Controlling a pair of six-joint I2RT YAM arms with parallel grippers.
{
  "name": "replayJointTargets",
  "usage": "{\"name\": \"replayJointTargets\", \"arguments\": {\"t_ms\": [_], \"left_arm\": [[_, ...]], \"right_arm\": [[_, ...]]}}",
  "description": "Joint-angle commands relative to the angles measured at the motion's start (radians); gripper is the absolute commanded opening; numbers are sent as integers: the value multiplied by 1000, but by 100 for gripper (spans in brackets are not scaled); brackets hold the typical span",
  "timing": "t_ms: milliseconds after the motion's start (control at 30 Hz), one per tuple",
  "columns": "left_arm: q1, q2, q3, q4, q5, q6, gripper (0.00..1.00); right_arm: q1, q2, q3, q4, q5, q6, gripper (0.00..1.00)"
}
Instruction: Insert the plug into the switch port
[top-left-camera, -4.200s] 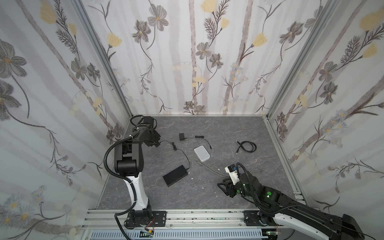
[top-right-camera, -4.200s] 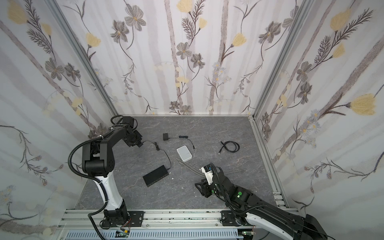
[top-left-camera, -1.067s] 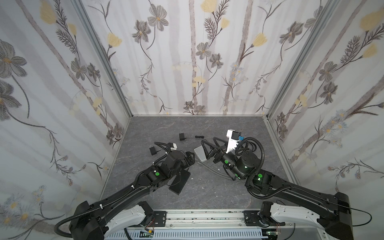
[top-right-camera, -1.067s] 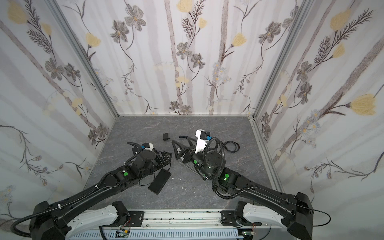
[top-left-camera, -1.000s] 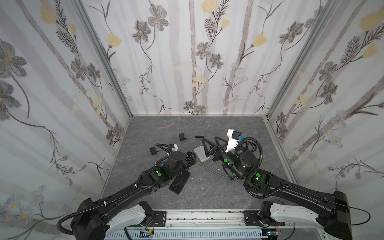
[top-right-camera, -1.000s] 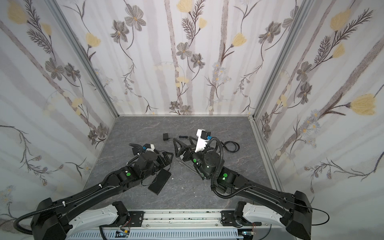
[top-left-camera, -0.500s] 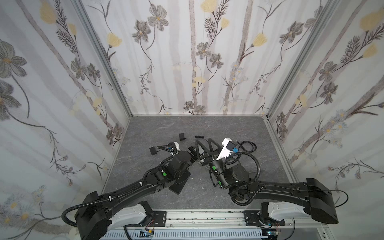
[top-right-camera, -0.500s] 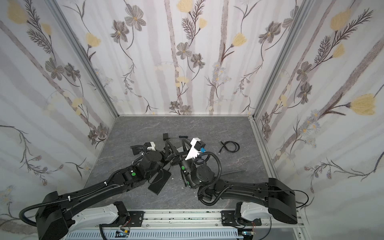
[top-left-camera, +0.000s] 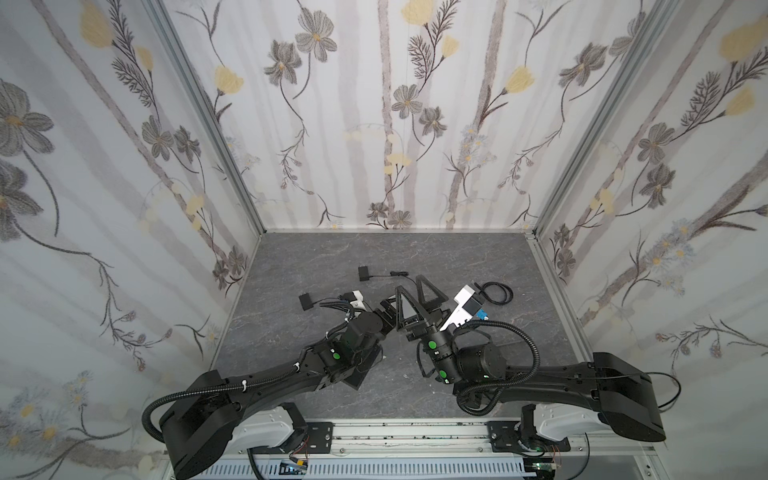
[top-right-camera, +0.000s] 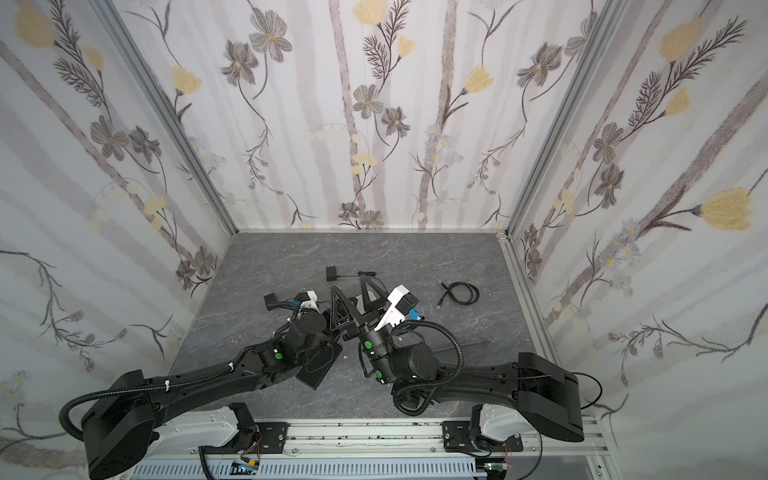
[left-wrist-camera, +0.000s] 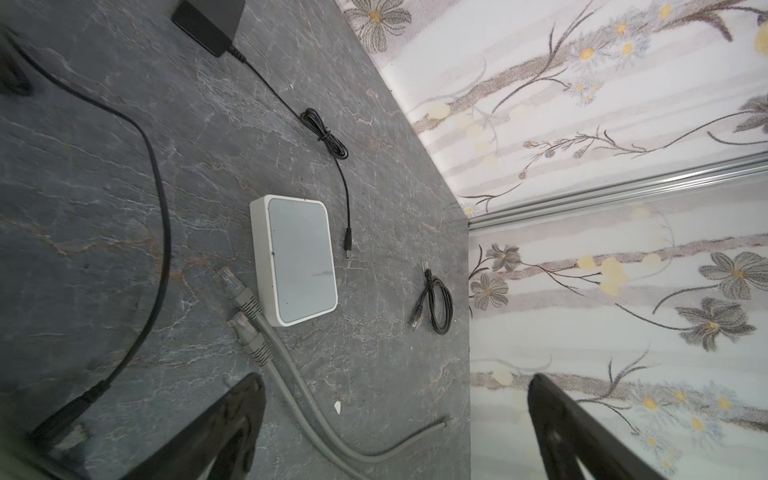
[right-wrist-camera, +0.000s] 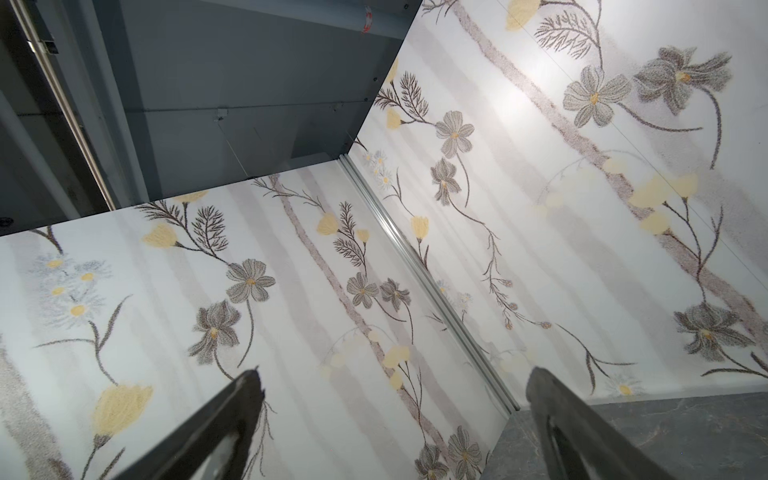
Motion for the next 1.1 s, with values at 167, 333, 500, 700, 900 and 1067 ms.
{"name": "replayJointTargets", "arguments": {"t_ms": [167,333,500,700,900,1067], "left_arm": [[0,10,19,115,32,-45,100],[-1,-38,34,33,8,-70,100],[11,-111,71,-76,-10,-31,100],[67,-169,109,-194,44,-34,100],[135,-119,177,-164,142,-30,100],[229,-82,266,-199,270,-25,100]], "right_arm": [[1,-13,4,6,-90,-49,100],[-2,-6,25,-7,-105,-38,100],[-18,33,84,37,-139,-20,100],[-20,82,113,124,-154,-5,100],[-24,72,200,25,-149,-59,100],[-25,121,287,14,-150,-115,100]]}}
